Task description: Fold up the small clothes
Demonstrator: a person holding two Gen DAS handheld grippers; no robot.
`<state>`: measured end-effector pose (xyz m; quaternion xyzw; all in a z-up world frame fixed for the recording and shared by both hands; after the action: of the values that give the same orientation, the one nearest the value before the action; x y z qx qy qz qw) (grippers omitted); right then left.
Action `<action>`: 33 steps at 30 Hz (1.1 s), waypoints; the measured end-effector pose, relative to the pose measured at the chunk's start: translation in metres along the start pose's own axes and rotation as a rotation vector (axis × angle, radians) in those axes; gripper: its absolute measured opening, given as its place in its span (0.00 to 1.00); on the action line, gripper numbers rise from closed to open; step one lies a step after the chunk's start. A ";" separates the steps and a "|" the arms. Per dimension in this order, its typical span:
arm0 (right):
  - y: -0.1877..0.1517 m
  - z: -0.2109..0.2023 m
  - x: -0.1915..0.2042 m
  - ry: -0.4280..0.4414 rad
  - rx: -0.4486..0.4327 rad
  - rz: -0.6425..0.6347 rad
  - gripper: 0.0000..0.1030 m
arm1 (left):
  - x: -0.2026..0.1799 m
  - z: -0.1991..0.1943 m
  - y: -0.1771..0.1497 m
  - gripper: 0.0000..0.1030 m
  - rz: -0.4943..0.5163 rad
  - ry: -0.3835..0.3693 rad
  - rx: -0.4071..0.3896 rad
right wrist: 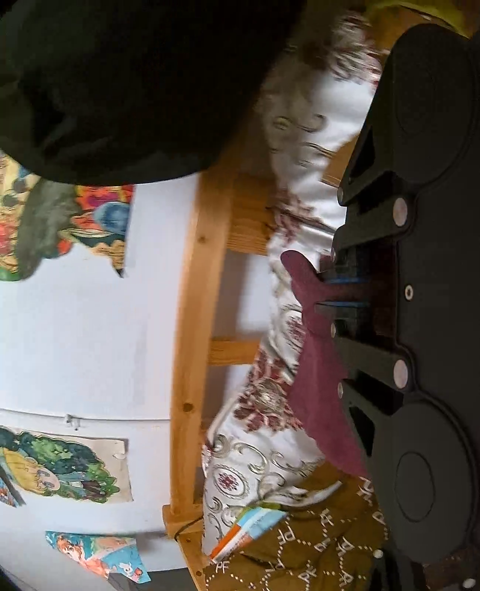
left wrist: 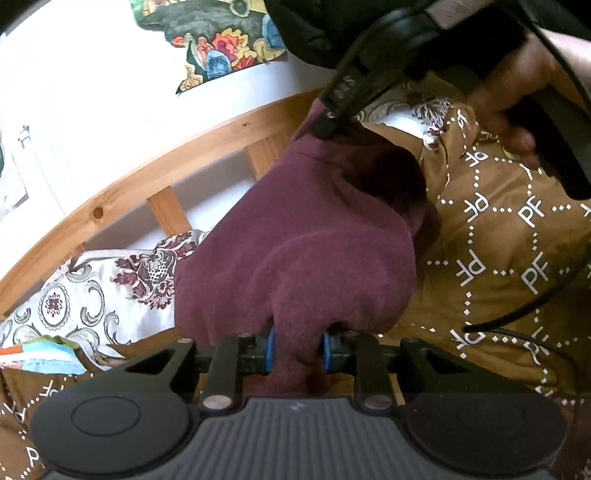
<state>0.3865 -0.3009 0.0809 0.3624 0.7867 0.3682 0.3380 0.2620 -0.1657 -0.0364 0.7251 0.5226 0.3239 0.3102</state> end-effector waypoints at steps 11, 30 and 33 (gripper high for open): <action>-0.051 0.022 -0.016 -0.053 0.120 0.102 0.09 | -0.011 -0.011 -0.015 0.63 0.054 -0.098 0.019; -0.082 -0.056 0.028 -0.065 0.049 0.091 0.99 | 0.143 -0.019 -0.042 0.99 -0.594 -0.164 0.147; -0.094 -0.064 0.066 -0.036 0.083 -0.038 0.99 | 0.154 -0.012 -0.043 0.99 -0.683 -0.207 0.173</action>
<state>0.2721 -0.3122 0.0179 0.3676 0.8018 0.3224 0.3436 0.2662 -0.0058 -0.0408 0.5614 0.7258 0.0813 0.3890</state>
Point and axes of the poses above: each gripper's, at about its wrist camera, not at the fingertips, and z roughly the way its jaws point, x to its left, y to its top, the point moved 3 cm from there along z, roughly the way its jaws point, and after that the axes turned 14 degrees about -z, right-handed, at the moved point
